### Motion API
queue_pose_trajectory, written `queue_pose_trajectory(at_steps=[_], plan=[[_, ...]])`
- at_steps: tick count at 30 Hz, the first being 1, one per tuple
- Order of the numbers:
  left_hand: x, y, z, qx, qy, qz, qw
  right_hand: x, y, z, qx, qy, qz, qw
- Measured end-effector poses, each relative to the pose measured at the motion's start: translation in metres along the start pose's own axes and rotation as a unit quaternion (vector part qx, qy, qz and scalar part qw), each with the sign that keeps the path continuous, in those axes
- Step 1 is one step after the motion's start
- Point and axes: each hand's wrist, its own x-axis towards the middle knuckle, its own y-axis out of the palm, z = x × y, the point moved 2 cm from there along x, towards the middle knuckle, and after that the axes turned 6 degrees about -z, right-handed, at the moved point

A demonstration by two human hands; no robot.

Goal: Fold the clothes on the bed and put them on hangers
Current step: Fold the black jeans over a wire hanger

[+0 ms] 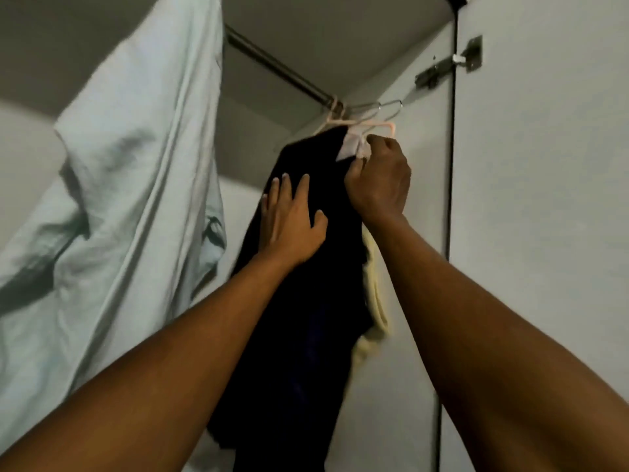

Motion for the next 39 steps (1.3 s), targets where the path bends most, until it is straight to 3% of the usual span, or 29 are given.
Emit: queue_pose_trajectory(at_steps=[6,11,19,26,39], plan=[[-0.109,0.008,-0.046,0.002,0.109,0.035,0.993,-0.156,-0.074,-0.051,-0.221,-0.047,0.097,0.969],[-0.226,0.018,-0.092,-0.082,0.147,0.101,0.981,-0.279,-0.182,-0.078,-0.325,0.01,0.198,0.925],[-0.452,-0.021,-0.18,-0.247,0.171,0.278,0.912,-0.432,-0.379,-0.054,-0.423,0.12,0.35,0.827],[-0.62,-0.109,-0.27,-0.335,0.251,0.422,0.805,-0.547,-0.576,0.026,-0.527,0.271,0.394,0.702],[-0.811,-0.432,-0.466,-0.482,0.438,0.478,0.588,-0.654,-0.94,0.31,-0.663,0.461,0.272,0.524]])
